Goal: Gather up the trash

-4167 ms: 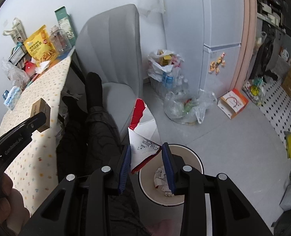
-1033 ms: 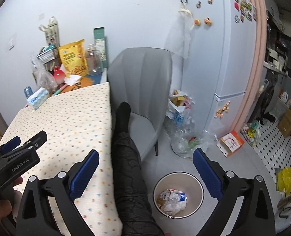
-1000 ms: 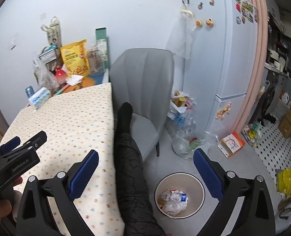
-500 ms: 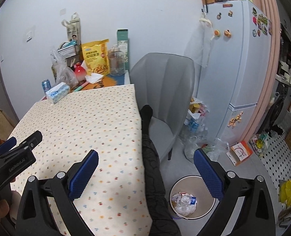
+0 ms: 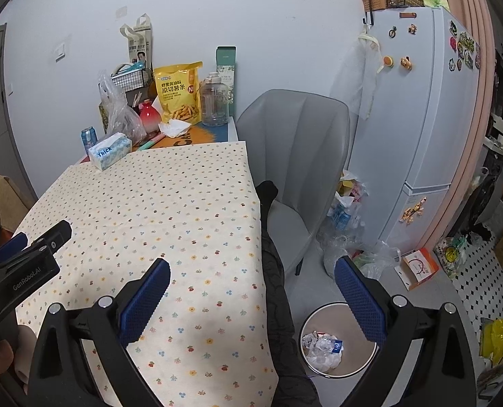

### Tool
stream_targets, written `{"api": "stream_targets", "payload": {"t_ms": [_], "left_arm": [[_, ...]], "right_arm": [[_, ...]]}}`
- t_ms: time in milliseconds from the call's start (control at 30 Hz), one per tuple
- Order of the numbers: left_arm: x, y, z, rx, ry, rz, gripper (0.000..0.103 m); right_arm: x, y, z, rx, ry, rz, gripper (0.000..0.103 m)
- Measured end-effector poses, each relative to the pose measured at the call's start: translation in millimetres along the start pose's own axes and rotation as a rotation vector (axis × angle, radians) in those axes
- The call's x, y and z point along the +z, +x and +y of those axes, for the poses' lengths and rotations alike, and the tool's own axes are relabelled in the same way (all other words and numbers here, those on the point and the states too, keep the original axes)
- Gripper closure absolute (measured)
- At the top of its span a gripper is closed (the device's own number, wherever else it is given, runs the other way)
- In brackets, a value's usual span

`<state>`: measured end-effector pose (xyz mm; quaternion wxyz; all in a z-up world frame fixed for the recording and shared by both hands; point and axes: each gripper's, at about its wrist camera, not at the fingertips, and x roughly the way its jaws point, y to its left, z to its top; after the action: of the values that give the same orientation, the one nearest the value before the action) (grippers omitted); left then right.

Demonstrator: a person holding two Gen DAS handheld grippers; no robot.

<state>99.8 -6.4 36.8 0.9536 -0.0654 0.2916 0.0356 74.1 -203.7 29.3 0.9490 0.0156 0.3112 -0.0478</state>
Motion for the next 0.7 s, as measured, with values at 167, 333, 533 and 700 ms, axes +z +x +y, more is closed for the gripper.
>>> {"api": "stream_targets", "payload": {"t_ms": [167,333,533,700], "left_arm": [[0,-1,-2,0.001,0.004,-0.004,0.007],[-1,-2,-6,-0.001,0.011,-0.005,0.007],[-2,-2,-9,0.001,0.019,-0.004,0.007],[-2,-3,-10,0.001,0.024,-0.004,0.007]], "right_arm": [[0,0,1,0.002,-0.001,-0.002,0.008],[-1,2,-1,0.003,0.005,0.003,0.008],[-3,3,-3,0.003,0.013,0.004,0.008],[-5,4,-5,0.007,0.018,0.007,0.008]]}}
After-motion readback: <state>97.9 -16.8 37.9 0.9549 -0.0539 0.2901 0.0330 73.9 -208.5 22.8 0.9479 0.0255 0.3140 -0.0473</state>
